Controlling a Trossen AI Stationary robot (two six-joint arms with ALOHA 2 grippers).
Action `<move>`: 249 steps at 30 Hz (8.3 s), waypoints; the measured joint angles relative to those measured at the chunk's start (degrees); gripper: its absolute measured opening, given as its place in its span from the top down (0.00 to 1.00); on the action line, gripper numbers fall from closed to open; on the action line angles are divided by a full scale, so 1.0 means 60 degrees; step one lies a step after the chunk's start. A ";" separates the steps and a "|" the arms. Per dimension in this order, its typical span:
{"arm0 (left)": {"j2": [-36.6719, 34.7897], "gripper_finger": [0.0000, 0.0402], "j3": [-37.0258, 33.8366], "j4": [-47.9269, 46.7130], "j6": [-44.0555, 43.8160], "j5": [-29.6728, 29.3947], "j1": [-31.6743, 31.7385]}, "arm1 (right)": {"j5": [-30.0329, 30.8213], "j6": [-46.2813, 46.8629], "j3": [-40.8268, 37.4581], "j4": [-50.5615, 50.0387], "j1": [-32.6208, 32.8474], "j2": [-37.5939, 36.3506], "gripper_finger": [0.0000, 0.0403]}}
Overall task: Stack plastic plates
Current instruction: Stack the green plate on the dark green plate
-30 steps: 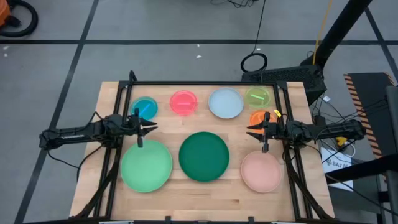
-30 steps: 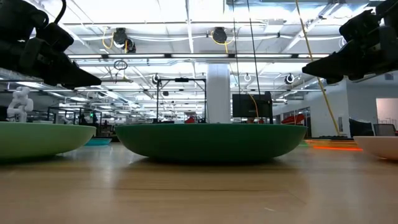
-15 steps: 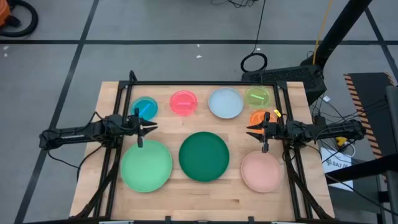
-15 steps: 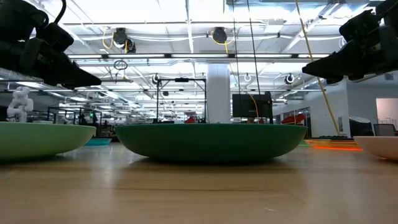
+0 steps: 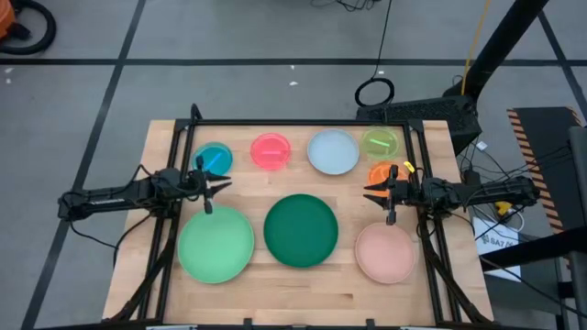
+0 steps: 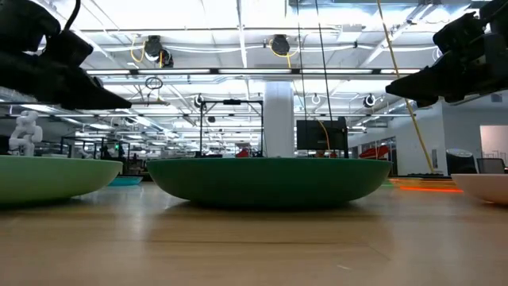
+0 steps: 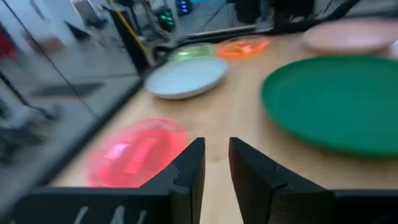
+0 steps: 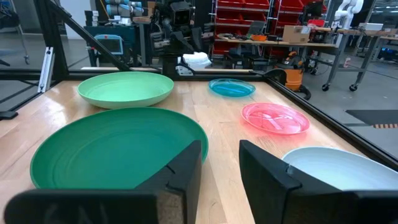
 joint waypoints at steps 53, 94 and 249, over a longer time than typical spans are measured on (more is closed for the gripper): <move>0.1676 0.80 0.2805 0.2980 -0.2575 -0.0467 -0.0152 | -0.1074 0.1246 0.8887 -0.1796 -0.3100 1.0295 0.75; 0.2666 0.80 0.4976 -0.2608 -0.2909 -0.1472 -0.0142 | -0.2252 0.0052 1.5016 0.0335 -0.0696 1.9386 0.75; 0.2674 0.80 0.4907 -0.2222 -0.3098 -0.2143 -0.0172 | -0.2037 0.4389 1.9974 -0.3133 -0.0670 2.2684 0.97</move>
